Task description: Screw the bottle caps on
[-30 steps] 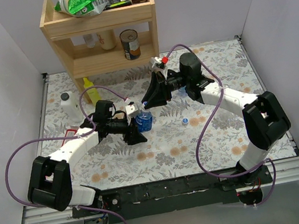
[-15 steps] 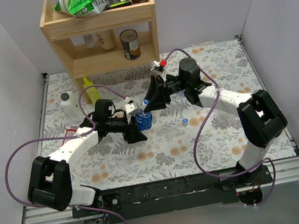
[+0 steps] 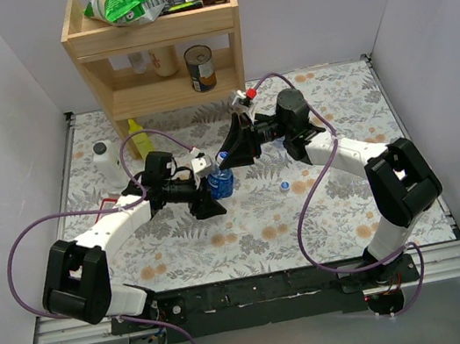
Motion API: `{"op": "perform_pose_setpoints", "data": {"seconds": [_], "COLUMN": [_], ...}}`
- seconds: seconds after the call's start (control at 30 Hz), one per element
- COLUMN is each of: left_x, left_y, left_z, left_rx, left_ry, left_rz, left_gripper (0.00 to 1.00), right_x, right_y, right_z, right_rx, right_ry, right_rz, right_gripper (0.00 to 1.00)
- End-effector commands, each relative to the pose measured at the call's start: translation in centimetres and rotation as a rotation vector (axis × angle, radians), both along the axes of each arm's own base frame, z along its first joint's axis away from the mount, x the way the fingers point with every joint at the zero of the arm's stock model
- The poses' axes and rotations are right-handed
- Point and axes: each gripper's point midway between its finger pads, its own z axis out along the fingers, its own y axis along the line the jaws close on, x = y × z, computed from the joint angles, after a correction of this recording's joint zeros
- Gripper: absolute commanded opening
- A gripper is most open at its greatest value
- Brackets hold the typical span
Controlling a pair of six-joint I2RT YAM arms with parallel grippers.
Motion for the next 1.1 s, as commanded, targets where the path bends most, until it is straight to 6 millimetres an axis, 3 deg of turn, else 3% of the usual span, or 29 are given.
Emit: {"op": "perform_pose_setpoints", "data": {"seconds": [0.0, 0.07, 0.1, 0.13, 0.27, 0.43, 0.6, 0.83, 1.07], "left_x": [0.5, 0.4, 0.4, 0.4, 2.8, 7.7, 10.1, 10.3, 10.0], "left_y": [-0.6, -0.6, -0.5, -0.5, 0.5, 1.9, 2.5, 3.1, 3.0], "left_z": [1.6, 1.6, 1.5, 1.5, 1.0, 4.3, 6.2, 5.9, 5.6], "left_rx": [-0.04, -0.042, -0.04, -0.035, 0.06, 0.06, 0.058, 0.106, 0.071], "left_ry": [-0.051, -0.052, -0.068, -0.08, -0.241, -0.531, -0.617, -0.736, -0.629], "left_rz": [-0.029, -0.036, -0.045, -0.046, 0.052, 0.263, 0.367, 0.325, 0.385], "left_gripper": [0.0, 0.0, 0.0, 0.0, 0.0, 0.0, 0.0, 0.0, 0.0], "right_x": [0.5, 1.0, 1.3, 1.5, 1.0, 1.1, 0.2, -0.1, 0.2], "right_y": [0.4, 0.4, 0.5, 0.6, 0.8, 1.0, 1.3, 1.4, 1.5], "right_z": [1.7, 1.7, 1.8, 1.1, -0.1, -1.2, -1.1, -1.2, -0.9], "right_rx": [0.04, 0.035, 0.031, 0.001, -0.044, -0.075, -0.073, -0.077, -0.067], "right_ry": [-0.049, -0.037, -0.029, 0.015, 0.098, 0.151, 0.143, 0.148, 0.119], "right_rz": [-0.024, -0.053, -0.061, -0.065, 0.009, 0.056, 0.119, 0.154, 0.123], "right_gripper": [0.44, 0.41, 0.33, 0.31, 0.32, 0.32, 0.31, 0.27, 0.35]}}
